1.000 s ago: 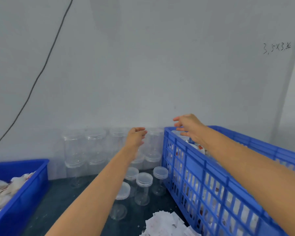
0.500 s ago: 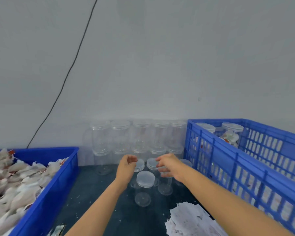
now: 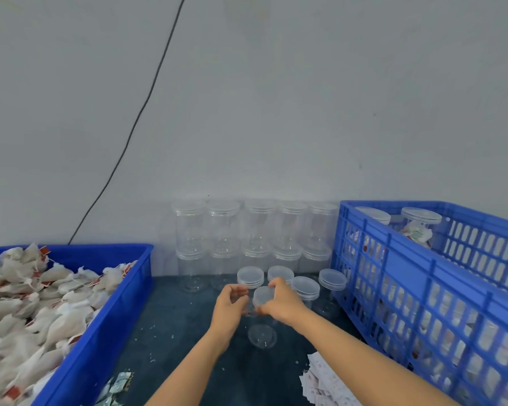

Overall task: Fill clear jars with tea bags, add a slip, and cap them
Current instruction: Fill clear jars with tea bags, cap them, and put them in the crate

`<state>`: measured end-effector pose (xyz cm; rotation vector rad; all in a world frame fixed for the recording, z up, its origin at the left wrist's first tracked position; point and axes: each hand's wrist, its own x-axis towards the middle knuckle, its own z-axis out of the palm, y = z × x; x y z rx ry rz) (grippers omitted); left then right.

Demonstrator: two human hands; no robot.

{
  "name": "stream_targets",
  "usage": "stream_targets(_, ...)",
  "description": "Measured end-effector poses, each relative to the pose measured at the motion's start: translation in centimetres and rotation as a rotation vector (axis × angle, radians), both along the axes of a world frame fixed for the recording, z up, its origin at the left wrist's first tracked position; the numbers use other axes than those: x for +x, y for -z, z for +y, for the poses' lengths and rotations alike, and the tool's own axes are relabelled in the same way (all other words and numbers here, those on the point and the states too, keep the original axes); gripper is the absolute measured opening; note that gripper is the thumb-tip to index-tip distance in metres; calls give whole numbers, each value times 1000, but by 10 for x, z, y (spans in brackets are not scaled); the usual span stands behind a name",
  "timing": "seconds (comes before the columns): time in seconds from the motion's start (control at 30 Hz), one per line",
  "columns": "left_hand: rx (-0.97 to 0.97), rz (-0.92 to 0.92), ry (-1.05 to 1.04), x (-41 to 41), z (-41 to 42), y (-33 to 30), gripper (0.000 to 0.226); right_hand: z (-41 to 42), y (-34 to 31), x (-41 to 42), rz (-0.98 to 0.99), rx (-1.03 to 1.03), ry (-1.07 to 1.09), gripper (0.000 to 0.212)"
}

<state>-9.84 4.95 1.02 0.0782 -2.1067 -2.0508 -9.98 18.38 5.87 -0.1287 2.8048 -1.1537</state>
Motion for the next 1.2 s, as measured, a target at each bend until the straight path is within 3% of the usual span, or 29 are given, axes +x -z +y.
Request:
stream_targets(0.13,-25,72,144,21,-13,-10,17,3,-23,15,-47,-246,44,62)
stream_targets(0.27,-196,128,318,54,-23,0,61,-7,-27,40,-198,-481,31,31)
stream_targets(0.33,-345,122,265,70,-25,8,75,-15,-20,55,-207,-425,30,39)
stream_targets(0.43,-573,174,108,93,-25,14,68,-25,-3,70,-3,125,-17,69)
stream_targets(0.5,-595,180,81,103,-24,16,66,-29,4,75,190,372,-19,70)
stream_targets(0.67,-336,45,290,116,-36,10,59,-20,1,83,255,167,-249,39)
stream_targets(0.77,-68,-56,537,121,-51,10,64,-10,1,84,132,-73,-499,25)
stream_targets(0.83,22,-93,565,125,-56,14,63,-4,-1,82,-7,-174,-596,16)
stream_targets(0.97,-139,-14,295,124,-55,27,60,1,-3,78,-61,-220,-521,36)
stream_targets(1.07,-340,53,217,126,-54,29,64,-4,0,81,-99,-78,-371,80)
stream_targets(1.1,-415,68,204,127,-53,29,65,-6,2,82,-107,-25,-352,85)
stream_targets(1.2,-528,100,183,128,-53,28,63,-10,6,82,-115,-14,-405,58)
